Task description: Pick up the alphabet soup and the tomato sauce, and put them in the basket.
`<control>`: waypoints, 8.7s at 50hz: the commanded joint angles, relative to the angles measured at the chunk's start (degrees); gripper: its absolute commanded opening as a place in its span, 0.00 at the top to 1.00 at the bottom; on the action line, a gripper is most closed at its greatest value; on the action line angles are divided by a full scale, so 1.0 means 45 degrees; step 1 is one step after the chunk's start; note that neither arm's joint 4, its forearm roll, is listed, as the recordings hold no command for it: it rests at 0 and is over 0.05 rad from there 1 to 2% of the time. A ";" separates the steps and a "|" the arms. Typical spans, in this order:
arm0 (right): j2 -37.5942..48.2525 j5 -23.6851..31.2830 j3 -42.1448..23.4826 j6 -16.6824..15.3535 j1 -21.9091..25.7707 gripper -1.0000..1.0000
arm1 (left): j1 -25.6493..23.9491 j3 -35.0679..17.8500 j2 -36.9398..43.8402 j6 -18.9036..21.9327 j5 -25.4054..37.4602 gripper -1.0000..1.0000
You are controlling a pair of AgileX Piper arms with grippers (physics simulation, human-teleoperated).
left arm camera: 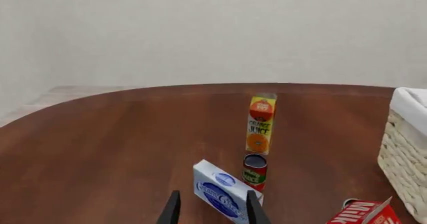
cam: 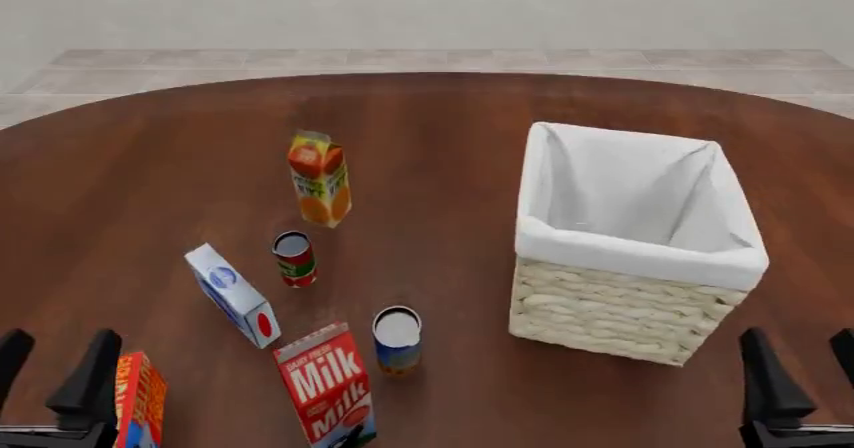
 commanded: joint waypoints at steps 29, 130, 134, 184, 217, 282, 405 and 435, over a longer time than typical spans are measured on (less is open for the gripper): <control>-0.0216 0.0257 -0.0075 0.0193 0.0351 0.00 | 0.0117 -0.0259 -0.0250 0.0310 0.0277 0.00; -0.0223 0.0254 -0.0107 0.0826 0.0817 0.00 | -0.3349 -0.9450 1.1123 0.2939 0.3746 0.00; -0.0223 0.0250 -0.0100 0.0833 0.0832 0.00 | -0.3602 -0.9602 1.1646 0.3013 0.4016 0.00; -0.0219 0.0265 -0.0028 0.1030 0.1023 0.00 | -0.2651 -1.2445 1.6486 0.3445 0.6258 0.00; -0.0217 0.0286 -0.0030 0.1102 0.1093 0.00 | -0.2421 -1.3210 1.8507 0.3520 0.5689 0.00; -0.0209 0.0282 0.0002 0.1057 0.1181 0.00 | -0.3079 -1.3497 2.0682 0.3189 0.4190 0.00; -0.0205 0.0278 0.0003 0.1011 0.1193 0.00 | -0.2668 -1.2521 2.2845 0.3131 0.2137 0.00; -0.0206 0.0267 -0.0003 0.0992 0.1183 0.00 | -0.2726 -1.2471 2.3102 0.3036 0.1894 1.00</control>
